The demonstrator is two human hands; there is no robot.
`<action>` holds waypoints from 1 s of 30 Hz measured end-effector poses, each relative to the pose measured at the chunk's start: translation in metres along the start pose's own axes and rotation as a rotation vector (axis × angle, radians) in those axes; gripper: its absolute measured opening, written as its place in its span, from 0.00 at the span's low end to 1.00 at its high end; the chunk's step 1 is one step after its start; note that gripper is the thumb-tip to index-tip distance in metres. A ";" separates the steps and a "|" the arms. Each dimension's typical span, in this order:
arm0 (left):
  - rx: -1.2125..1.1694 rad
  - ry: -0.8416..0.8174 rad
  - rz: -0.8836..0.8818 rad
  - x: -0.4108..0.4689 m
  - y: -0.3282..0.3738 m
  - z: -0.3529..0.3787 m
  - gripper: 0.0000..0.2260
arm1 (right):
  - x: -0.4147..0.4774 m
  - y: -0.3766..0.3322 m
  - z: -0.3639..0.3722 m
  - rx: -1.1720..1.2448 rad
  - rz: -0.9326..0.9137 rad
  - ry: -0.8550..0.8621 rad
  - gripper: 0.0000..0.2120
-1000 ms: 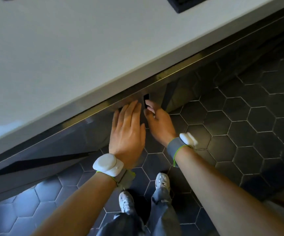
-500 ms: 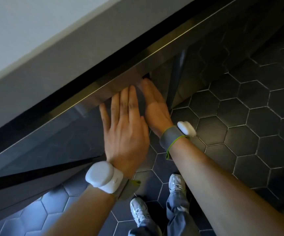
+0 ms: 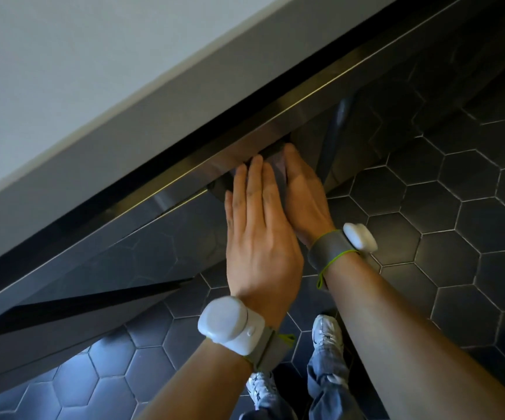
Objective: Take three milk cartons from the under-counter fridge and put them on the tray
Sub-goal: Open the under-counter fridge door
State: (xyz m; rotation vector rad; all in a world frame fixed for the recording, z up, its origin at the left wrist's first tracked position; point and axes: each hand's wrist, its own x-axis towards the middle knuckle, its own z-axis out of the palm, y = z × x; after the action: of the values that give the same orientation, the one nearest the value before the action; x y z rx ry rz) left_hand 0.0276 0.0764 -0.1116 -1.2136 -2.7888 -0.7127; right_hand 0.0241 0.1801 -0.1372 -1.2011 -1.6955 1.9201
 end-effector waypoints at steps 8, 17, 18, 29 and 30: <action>0.107 0.013 -0.065 -0.024 0.017 -0.014 0.24 | -0.041 0.037 -0.023 0.192 -0.017 -0.005 0.20; 0.109 -0.083 -0.096 -0.013 0.036 -0.033 0.15 | -0.066 0.034 -0.042 0.212 -0.016 0.002 0.13; 0.102 -0.094 -0.102 -0.011 0.038 -0.034 0.15 | -0.066 0.031 -0.043 0.220 0.005 -0.003 0.15; 0.205 -0.364 -0.254 0.007 0.051 -0.035 0.16 | -0.068 0.024 -0.068 0.063 0.143 -0.259 0.24; 0.203 -0.363 -0.292 0.006 0.055 -0.035 0.17 | -0.067 0.023 -0.071 0.041 0.171 -0.307 0.22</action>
State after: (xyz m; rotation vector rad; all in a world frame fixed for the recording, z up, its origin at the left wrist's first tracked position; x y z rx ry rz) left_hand 0.0562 0.0982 -0.0570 -0.9961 -3.2787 -0.2175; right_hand 0.1244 0.1743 -0.1296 -1.1141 -1.7350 2.3322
